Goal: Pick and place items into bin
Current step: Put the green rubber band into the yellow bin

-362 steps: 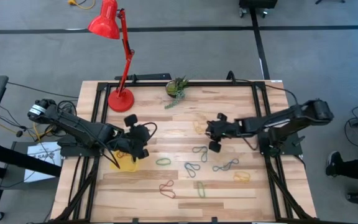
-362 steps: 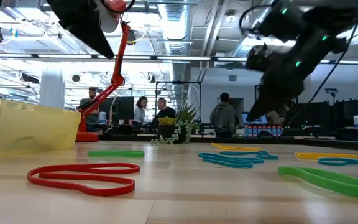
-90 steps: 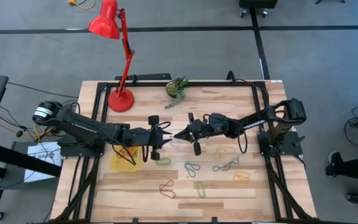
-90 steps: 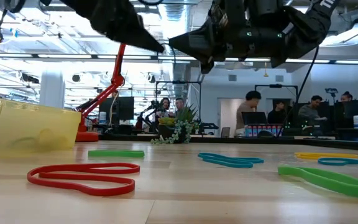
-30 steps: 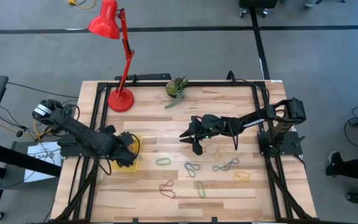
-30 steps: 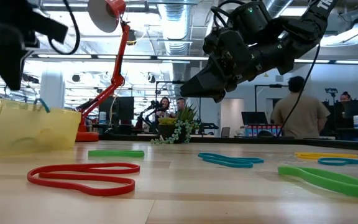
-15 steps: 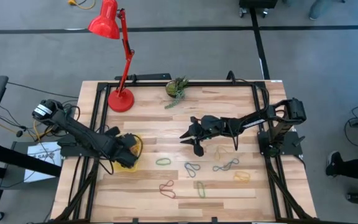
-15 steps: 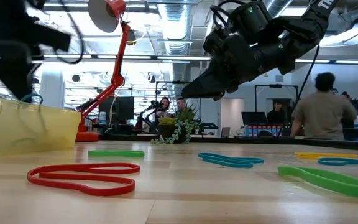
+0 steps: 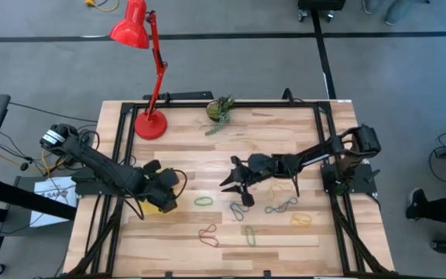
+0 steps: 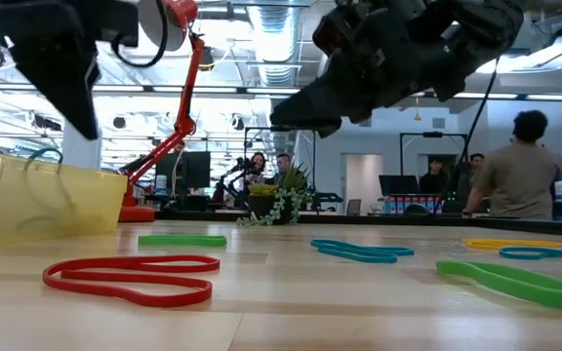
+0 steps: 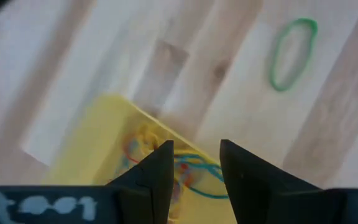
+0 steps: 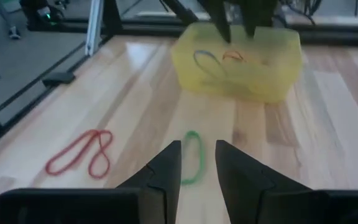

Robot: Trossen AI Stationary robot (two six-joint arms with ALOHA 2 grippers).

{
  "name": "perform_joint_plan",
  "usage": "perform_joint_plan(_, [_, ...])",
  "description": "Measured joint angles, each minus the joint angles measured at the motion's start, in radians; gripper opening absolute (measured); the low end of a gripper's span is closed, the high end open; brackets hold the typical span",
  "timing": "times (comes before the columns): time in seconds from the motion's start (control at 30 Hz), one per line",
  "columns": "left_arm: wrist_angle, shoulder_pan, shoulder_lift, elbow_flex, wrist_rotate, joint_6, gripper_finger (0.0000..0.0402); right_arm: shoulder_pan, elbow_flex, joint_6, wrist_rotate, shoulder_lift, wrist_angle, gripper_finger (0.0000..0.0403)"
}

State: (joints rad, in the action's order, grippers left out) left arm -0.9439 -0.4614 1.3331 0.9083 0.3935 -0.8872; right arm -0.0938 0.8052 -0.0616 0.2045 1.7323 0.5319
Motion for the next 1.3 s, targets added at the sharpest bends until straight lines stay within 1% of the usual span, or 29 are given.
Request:
perform_joint_plan(0.1, [0.043,-0.005,0.002,-0.034,-0.056,-0.041,0.0121,-0.014,0.011,0.0,-0.029,0.046,0.013,0.0091])
perform_joint_plan(0.2, [0.037,-0.021,0.012,-0.058,-0.086,-0.064,0.0121,-0.023,0.053,0.001,-0.031,0.106,0.072,0.0091])
perform_joint_plan(0.27, [0.035,-0.029,0.01,-0.071,-0.109,-0.081,0.0121,-0.026,0.079,0.001,-0.031,0.142,0.056,0.0091])
perform_joint_plan(0.4, [0.043,-0.051,0.01,-0.075,-0.116,-0.113,0.0121,-0.026,0.161,0.001,-0.034,0.23,0.055,0.0091])
perform_joint_plan(0.5, [0.091,-0.068,0.01,-0.074,-0.077,-0.076,0.0121,-0.02,0.233,0.001,-0.03,0.305,0.057,0.0091])
perform_joint_plan(0.63, [0.156,-0.09,0.01,-0.074,0.029,0.021,0.0121,-0.015,0.316,0.007,-0.024,0.384,-0.071,0.0091])
perform_joint_plan(0.8, [0.216,-0.102,0.01,-0.074,0.193,0.104,0.0121,-0.016,0.396,0.008,-0.023,0.434,-0.256,0.0091])
perform_joint_plan(0.9, [0.24,-0.101,0.01,-0.074,0.253,0.133,0.0121,-0.021,0.424,0.006,-0.029,0.434,-0.281,0.0091])
perform_joint_plan(1.0, [0.263,-0.101,0.01,-0.074,0.276,0.142,0.0121,-0.026,0.421,0.0,-0.093,0.435,-0.301,0.0091])
perform_joint_plan(1.3, [0.303,-0.101,0.01,-0.073,0.277,0.143,0.0121,-0.032,0.424,-0.028,-0.104,0.433,-0.338,0.0091])
